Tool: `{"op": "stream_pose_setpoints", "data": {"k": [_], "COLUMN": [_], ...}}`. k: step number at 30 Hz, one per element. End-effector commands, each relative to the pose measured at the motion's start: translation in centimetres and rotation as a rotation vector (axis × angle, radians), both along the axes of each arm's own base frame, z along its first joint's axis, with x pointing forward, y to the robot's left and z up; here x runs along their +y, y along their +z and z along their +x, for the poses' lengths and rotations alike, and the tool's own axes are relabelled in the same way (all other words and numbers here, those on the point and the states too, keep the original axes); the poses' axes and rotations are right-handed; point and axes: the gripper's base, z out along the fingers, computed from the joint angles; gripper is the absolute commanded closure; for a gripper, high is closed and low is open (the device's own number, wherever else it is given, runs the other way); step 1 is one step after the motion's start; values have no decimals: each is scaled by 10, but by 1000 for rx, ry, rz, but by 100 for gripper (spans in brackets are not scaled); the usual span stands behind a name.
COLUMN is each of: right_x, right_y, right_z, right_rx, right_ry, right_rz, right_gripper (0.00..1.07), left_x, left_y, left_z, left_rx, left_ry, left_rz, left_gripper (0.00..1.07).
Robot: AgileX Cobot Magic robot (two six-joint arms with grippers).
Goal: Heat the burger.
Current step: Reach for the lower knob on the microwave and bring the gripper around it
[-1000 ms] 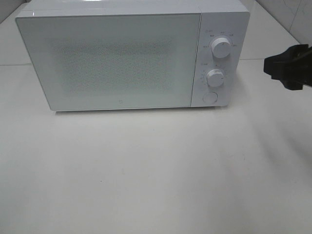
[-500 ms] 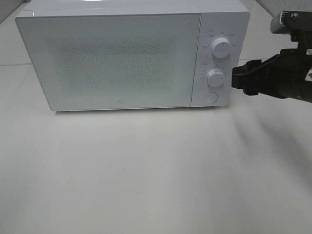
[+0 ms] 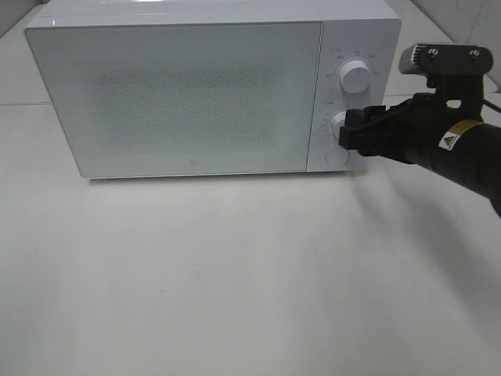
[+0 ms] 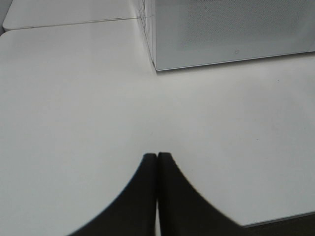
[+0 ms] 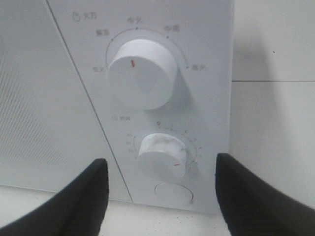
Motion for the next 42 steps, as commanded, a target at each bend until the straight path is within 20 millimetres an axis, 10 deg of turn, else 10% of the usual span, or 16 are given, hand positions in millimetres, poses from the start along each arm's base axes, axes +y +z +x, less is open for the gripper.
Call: {"op": "stream_pose_setpoints", "data": {"k": [1, 42], "right_x": [9, 27], "right_y": [0, -37], "right_z": [3, 42], "right_rx": [-42, -165], "right_ry": [-13, -101], "right_rz": [-49, -101], "right_gripper": [48, 48], "left_x": [0, 0], "left_y": [1, 1], "left_z": [0, 0], "left_rx": [-12, -13], "left_ry": [5, 3], "left_rz": [-9, -7], "left_gripper": [106, 106]}}
